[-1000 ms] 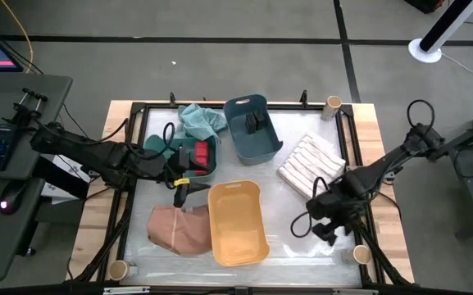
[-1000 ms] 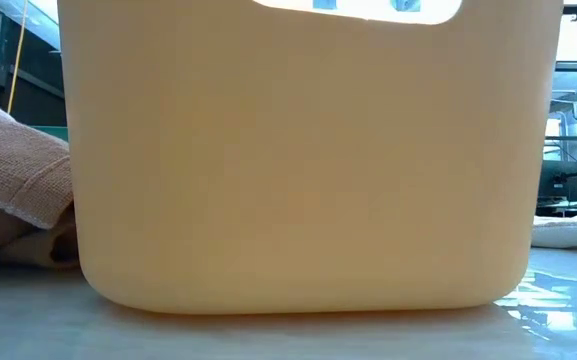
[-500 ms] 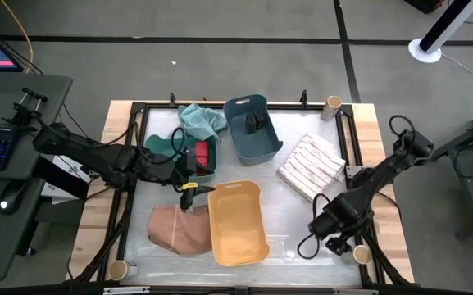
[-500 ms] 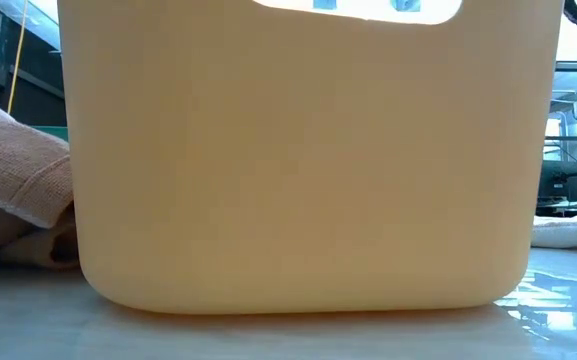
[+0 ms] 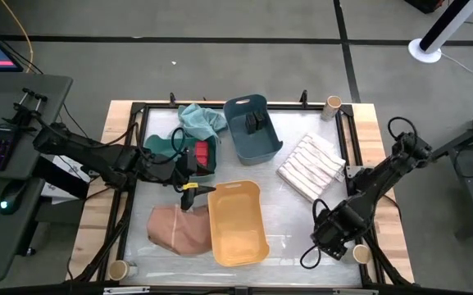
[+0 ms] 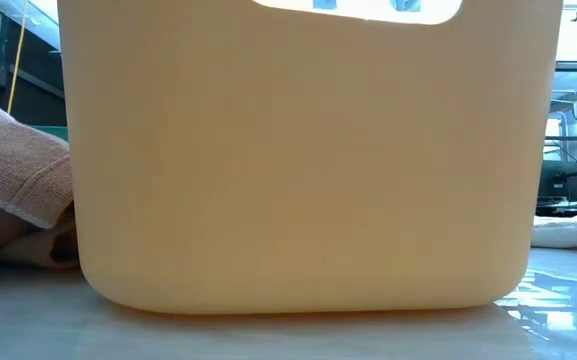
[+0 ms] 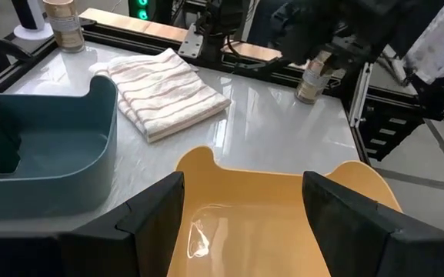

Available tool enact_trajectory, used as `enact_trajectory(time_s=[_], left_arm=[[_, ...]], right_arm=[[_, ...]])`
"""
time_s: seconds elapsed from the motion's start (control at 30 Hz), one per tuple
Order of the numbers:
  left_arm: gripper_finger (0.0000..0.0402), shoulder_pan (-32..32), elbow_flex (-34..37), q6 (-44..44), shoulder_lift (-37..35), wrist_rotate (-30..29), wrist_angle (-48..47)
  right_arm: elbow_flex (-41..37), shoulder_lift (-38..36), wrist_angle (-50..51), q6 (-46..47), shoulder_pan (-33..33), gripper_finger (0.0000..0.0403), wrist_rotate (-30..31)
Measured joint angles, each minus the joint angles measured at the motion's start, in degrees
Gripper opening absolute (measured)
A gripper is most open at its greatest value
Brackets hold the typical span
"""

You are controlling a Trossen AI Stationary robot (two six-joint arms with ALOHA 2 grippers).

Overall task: Sort spices by type
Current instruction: Put the bottom right gold seasoning bottle into the orange bin

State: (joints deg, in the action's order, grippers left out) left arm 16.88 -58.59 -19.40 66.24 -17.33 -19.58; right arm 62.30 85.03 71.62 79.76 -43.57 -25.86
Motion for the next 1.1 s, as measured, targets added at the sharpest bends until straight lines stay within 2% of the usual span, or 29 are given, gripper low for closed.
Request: enact_trajectory(time_s=[0.07, 0.13, 0.33, 0.5, 0.6, 0.77, 1.1], left_arm=[[0.0247, 0.0, 0.0, 0.0, 0.0, -0.1, 0.2], [0.0247, 0.0, 0.0, 0.0, 0.0, -0.1, 0.1], [0.0247, 0.0, 0.0, 0.0, 0.0, -0.1, 0.1], [0.0247, 0.0, 0.0, 0.0, 0.0, -0.1, 0.1], [0.0247, 0.0, 0.0, 0.0, 0.0, -1.2, 0.1], [0.0247, 0.0, 0.0, 0.0, 0.0, -1.5, 0.1], [0.0247, 0.0, 0.0, -1.6, 0.0, -1.8, 0.1]], right_arm=[[3.7, 0.0, 2.3, -0.2, -0.5, 0.033, 4.4], [6.7, -0.1, 3.3, -0.5, -1.9, 0.033, 5.9], [9.9, -0.1, 3.5, -3.1, -10.8, 0.033, 2.3], [9.9, 1.1, 4.3, 1.6, -15.9, 0.033, 0.5], [9.9, 2.6, 3.2, 0.6, -17.2, 0.033, 2.6], [9.9, 6.4, 2.8, -6.2, -18.9, 0.033, 4.0], [9.9, 9.2, 2.3, -5.9, -20.5, 0.033, 10.1]])
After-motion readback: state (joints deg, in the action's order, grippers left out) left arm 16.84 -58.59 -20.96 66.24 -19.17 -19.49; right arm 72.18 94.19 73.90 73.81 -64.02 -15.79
